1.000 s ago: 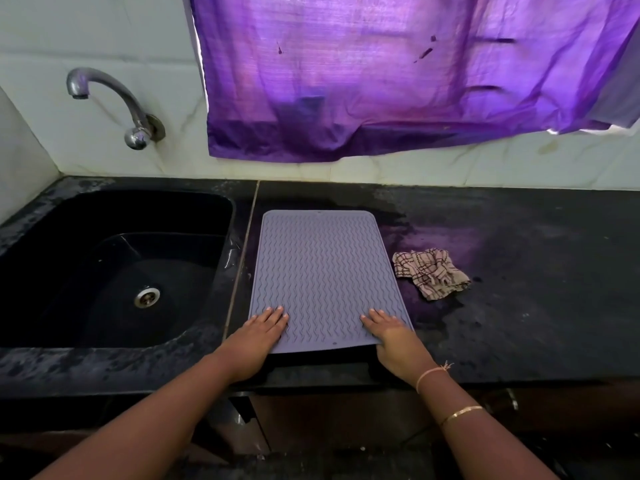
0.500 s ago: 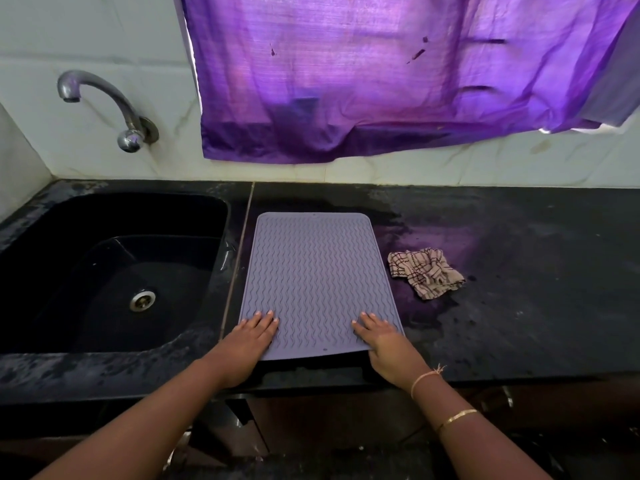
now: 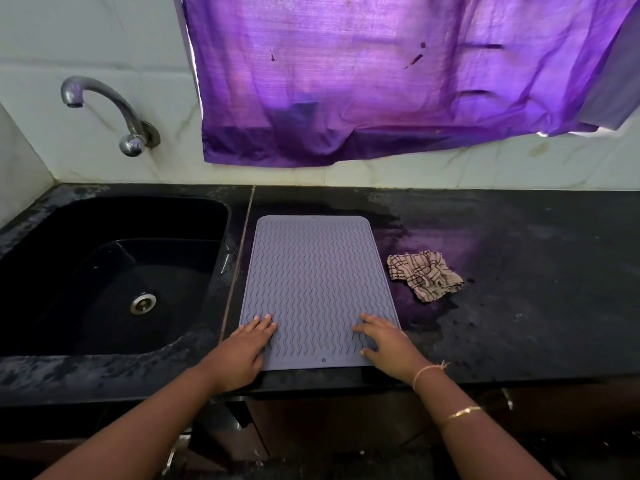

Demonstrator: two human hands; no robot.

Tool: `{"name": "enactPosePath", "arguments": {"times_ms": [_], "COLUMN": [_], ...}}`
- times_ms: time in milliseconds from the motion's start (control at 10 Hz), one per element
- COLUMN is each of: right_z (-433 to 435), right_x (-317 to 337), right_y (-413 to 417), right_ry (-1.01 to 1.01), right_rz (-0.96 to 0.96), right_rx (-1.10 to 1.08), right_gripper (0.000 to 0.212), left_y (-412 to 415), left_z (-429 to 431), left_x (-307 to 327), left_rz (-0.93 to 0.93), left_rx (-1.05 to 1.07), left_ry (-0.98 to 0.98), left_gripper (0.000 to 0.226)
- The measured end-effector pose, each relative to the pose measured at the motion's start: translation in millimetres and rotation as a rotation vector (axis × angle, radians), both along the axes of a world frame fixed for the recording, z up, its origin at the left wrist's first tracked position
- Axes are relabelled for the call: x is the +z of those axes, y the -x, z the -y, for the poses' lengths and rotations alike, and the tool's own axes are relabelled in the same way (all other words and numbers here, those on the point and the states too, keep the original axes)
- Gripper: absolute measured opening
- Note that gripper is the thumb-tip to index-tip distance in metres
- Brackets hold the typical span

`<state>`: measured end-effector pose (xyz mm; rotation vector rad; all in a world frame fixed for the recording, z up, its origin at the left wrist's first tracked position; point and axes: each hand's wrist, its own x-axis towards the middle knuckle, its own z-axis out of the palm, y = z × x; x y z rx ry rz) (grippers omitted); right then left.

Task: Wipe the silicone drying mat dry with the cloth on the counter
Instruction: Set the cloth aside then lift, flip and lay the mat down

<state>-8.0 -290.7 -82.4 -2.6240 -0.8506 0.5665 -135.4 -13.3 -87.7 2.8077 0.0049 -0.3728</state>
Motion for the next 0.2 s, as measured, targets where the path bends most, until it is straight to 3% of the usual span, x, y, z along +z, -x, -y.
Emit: {"name": "enactPosePath", "arguments": {"times_ms": [200], "right_z": [-8], "right_x": [9], "right_y": [-6], "right_ry": [0.029], "right_rz": [-0.082], "right_rx": [0.022], "right_gripper": [0.047], "left_y": [-8], "left_z": [7], "left_x": [11], "left_rz": [-0.014], "left_rx": [0.059], "left_ry": [-0.05], "left_gripper": [0.063]}}
